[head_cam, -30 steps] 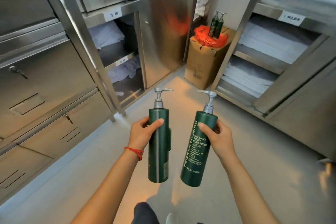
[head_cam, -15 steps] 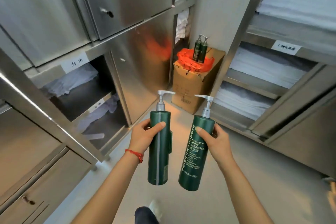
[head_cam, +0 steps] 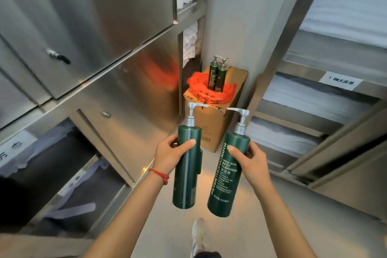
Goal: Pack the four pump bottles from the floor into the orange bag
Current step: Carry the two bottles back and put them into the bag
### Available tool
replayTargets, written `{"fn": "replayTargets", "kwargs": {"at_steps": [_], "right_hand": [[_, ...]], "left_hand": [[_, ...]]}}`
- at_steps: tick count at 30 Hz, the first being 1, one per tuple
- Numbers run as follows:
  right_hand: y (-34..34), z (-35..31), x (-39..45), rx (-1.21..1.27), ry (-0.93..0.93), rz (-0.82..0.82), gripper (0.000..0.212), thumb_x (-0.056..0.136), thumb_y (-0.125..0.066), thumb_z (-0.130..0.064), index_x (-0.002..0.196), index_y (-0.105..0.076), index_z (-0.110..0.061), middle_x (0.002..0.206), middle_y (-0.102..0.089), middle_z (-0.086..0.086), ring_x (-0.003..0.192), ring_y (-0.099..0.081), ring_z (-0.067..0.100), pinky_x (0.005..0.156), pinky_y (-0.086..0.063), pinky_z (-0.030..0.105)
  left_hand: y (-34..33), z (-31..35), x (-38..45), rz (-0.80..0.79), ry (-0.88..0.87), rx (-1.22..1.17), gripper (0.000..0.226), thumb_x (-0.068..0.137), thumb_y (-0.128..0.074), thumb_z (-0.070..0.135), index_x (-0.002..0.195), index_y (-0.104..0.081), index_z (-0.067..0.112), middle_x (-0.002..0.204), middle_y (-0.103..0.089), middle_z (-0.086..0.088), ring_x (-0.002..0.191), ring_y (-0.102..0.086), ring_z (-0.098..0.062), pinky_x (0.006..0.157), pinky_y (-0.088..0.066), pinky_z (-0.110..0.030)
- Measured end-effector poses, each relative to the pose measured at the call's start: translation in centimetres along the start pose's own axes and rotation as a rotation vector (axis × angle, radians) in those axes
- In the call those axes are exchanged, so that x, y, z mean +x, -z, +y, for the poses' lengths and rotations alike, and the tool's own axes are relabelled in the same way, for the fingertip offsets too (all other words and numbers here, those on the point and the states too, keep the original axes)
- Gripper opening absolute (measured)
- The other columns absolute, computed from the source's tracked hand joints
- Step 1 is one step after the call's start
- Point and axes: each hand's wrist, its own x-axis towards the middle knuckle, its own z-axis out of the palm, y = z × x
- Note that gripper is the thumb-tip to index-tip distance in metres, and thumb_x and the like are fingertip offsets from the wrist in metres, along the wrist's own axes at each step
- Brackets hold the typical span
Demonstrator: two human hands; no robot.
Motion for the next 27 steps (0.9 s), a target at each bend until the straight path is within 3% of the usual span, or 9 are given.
{"fn": "replayTargets", "kwargs": {"at_steps": [5,10,16,20,27], "right_hand": [[-0.1,-1.0,9.0,-0.022,0.002,0.012,0.021,0.074,-0.073,-0.024,0.090,-0.060,-0.029,0.087,-0.068,-0.007,0.070,-0.063,-0.002,0.054,-0.046,0.008],[-0.6,-1.5,17.3,-0.046,-0.011,0.025,0.029,0.073,-0.073,-0.026,0.098,-0.061,-0.021,0.090,-0.068,-0.006,0.078,-0.064,0.005,0.057,-0.047,0.012],[-2.4,-1.1,26.5,-0.039,-0.004,0.114,0.028,0.072,-0.074,-0.023,0.096,-0.060,-0.025,0.091,-0.067,-0.010,0.076,-0.062,-0.002,0.060,-0.046,0.012],[-4.2,-1.2,32.9,-0.033,0.003,0.233,0.026,0.071,-0.076,-0.020,0.089,-0.059,-0.031,0.089,-0.065,-0.014,0.072,-0.060,-0.012,0.060,-0.045,0.004],[-5.9,-1.0,40.7,-0.077,-0.054,0.324,0.039,0.067,-0.077,-0.032,0.100,-0.055,-0.034,0.093,-0.060,-0.022,0.087,-0.056,-0.006,0.070,-0.041,0.016]], "left_hand": [[-2.1,1.7,8.5,0.005,0.013,0.022,0.014,0.069,-0.074,0.028,0.078,-0.065,0.033,0.084,-0.069,0.010,0.080,-0.064,-0.008,0.060,-0.048,-0.016],[-3.0,2.8,16.6,-0.004,0.022,0.015,0.018,0.068,-0.074,0.028,0.084,-0.065,0.029,0.090,-0.069,0.005,0.085,-0.064,-0.014,0.068,-0.051,-0.025],[-3.8,3.3,27.3,-0.052,-0.006,0.037,0.017,0.067,-0.076,0.019,0.078,-0.066,0.028,0.078,-0.069,0.014,0.068,-0.064,0.004,0.054,-0.047,-0.007],[-4.4,3.8,35.6,-0.110,-0.020,0.041,0.024,0.066,-0.077,0.013,0.081,-0.066,0.030,0.081,-0.069,0.014,0.070,-0.064,0.005,0.057,-0.047,-0.007],[-5.8,4.3,45.9,-0.185,-0.007,0.087,0.031,0.063,-0.079,0.014,0.080,-0.064,0.033,0.086,-0.067,0.015,0.077,-0.065,0.001,0.059,-0.048,-0.007]]}}
